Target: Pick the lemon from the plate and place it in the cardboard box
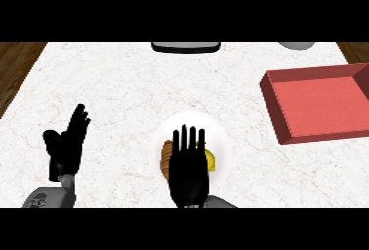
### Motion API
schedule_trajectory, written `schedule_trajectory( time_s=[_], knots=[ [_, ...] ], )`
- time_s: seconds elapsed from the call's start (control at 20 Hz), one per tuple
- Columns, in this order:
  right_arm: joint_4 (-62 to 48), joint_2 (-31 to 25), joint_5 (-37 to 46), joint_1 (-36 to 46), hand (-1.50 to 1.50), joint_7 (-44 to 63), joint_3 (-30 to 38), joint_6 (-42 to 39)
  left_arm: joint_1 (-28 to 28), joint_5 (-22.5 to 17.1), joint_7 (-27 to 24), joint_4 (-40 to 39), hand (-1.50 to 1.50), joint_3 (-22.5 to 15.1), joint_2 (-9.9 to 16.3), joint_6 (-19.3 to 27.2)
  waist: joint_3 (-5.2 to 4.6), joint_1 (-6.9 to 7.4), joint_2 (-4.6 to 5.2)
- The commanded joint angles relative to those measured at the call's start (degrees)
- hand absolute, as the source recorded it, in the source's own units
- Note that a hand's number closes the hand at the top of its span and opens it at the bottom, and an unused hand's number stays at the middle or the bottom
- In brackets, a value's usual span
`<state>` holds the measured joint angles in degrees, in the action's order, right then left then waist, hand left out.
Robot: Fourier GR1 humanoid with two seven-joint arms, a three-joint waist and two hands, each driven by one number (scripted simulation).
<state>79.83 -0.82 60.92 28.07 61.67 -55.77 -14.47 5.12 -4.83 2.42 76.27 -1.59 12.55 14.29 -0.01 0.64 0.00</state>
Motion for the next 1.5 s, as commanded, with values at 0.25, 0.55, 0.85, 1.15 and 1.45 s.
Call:
schedule_trajectory(
  time_s=[0.25,0.55,0.85,1.15,1.45],
  knots=[
    [-1.8,0.8,-0.1,1.7,-1.50,3.7,1.9,-2.2,3.4,2.1,0.1,-3.4,0.00,1.0,-1.5,0.7,0.00,-0.44,0.00],
    [-5.8,0.8,2.7,-1.1,-1.50,-1.6,4.6,0.6,-0.9,1.8,-0.8,-0.2,0.00,1.1,-2.0,-1.2,0.01,-0.51,-0.05],
    [-12.4,0.8,0.4,2.0,-1.50,-1.8,4.0,5.5,0.7,2.6,1.2,0.7,0.00,2.1,-1.1,-1.9,0.02,-0.19,0.00],
    [-18.6,0.8,0.8,3.7,-1.50,-8.4,8.0,8.3,-0.8,3.8,-1.3,0.0,0.00,1.7,-4.2,-1.0,0.01,-0.20,0.05],
    [-21.4,0.2,4.8,4.9,1.50,-14.7,3.4,15.9,-0.1,2.1,-2.5,-1.4,0.00,4.3,-2.1,-3.6,0.01,-0.29,0.08]
  ],
)
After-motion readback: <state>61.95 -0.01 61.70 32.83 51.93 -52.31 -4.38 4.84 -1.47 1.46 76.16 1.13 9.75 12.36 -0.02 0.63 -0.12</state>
